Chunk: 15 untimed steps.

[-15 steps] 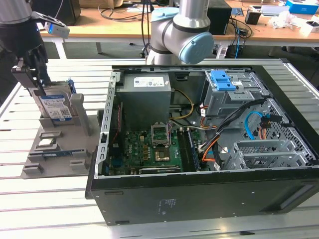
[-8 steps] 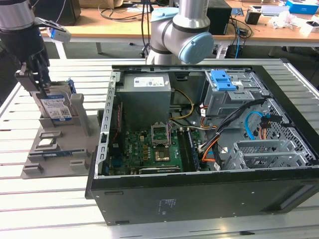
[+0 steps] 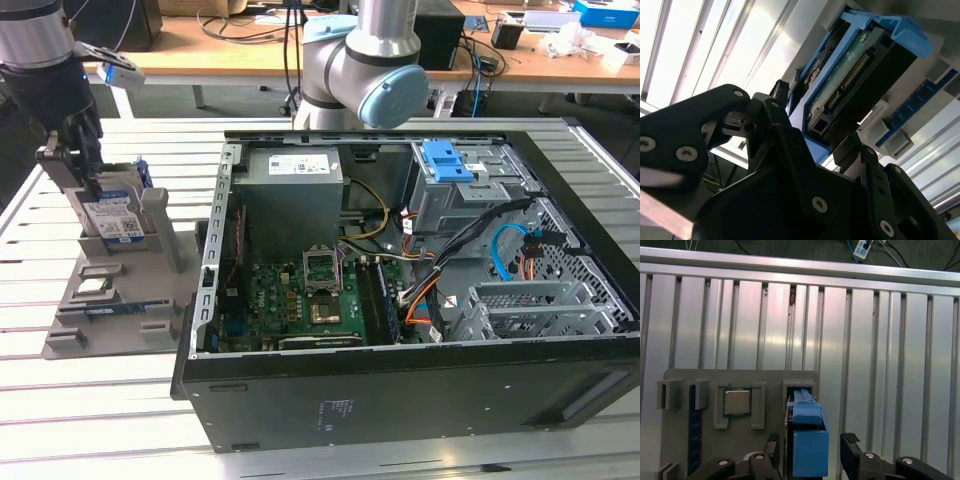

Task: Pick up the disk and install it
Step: 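Pick up the disk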

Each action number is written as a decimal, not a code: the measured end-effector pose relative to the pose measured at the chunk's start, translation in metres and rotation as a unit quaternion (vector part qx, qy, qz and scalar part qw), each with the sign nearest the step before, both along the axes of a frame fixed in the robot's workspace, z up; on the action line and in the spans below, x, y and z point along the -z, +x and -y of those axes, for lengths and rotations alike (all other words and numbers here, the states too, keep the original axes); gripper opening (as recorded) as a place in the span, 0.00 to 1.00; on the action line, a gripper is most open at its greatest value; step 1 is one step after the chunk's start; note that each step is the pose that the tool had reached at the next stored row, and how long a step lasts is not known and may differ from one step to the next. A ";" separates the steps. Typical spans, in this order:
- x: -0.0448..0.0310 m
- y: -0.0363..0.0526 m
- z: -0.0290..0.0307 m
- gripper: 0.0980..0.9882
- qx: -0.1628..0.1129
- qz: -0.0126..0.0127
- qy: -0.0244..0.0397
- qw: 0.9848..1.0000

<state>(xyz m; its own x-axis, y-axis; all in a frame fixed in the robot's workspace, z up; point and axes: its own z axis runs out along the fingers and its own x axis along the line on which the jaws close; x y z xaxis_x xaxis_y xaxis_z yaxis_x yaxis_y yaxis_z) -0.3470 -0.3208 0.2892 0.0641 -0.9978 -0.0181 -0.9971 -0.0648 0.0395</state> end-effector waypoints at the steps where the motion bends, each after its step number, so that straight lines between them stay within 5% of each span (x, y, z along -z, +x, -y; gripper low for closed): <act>1: 0.0008 0.0000 0.0000 0.56 0.000 0.000 0.000 1.000; 12: 0.0038 0.0001 -0.0001 0.56 0.000 0.000 -0.001 1.000; 15: 0.0039 0.0001 -0.0002 0.47 0.000 0.000 -0.001 1.000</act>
<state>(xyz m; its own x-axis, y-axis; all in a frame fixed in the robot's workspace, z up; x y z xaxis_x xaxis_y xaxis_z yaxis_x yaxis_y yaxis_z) -0.3469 -0.3206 0.2854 0.0648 -0.9978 -0.0158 -0.9971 -0.0654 0.0397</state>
